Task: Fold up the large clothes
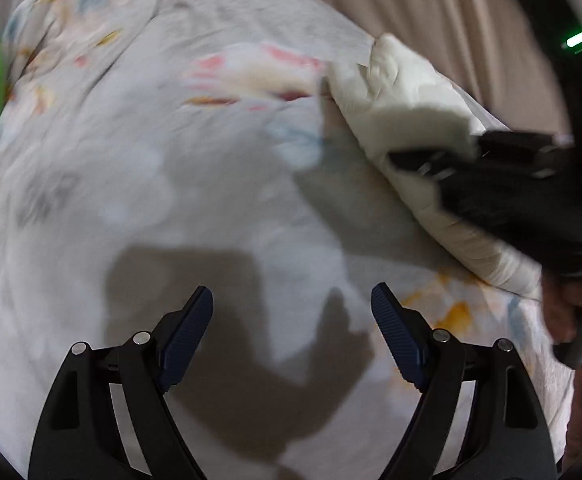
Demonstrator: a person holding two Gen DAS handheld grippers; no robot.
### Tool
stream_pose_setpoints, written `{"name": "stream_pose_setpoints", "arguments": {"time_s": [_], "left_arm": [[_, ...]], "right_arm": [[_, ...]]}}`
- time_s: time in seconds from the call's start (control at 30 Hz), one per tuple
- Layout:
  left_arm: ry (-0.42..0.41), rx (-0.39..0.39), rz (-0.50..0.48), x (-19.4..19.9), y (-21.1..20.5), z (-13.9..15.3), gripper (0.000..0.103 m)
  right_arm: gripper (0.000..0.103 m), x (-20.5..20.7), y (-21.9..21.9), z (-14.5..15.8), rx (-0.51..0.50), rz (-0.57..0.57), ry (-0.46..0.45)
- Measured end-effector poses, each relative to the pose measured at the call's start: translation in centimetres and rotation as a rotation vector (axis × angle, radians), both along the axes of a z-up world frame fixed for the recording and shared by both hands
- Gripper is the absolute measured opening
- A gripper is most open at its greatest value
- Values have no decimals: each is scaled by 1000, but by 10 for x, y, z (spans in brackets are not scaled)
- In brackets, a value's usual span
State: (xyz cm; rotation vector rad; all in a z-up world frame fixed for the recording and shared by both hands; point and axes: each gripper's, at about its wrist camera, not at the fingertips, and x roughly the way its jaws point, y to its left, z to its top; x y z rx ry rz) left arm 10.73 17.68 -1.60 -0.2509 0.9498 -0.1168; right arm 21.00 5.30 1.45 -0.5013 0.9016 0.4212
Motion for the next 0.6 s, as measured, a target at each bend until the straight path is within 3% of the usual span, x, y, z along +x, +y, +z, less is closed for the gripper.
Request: {"name": "stream_pose_setpoints", "arguments": {"time_s": [0.07,0.13,0.23,0.37,0.43,0.5,0.6], "left_arm": [[6,-18,17,-2,7,-2,79],[-4,-35,18,0,9,2,79],[-49,-42,-28,6,-5,20,79],[-150,-57,-145,12,-47,62,79],[-211,-64,-217,14,-78,84,79],[-259,-81,-287,18,-112,104,79],[-305,-133,-425,22,-172,130,80]], "right_arm": [[13,5,10,-12,-21,3,23],[12,7,5,-5,5,-2,29],[11,9,-34,43,179,-36,13],[11,-2,-145,136,505,-138,-85],[11,-19,-207,163,620,-194,-143],[11,-44,-276,174,696,-278,-200],[11,-83,-367,153,747,-445,-230]]}}
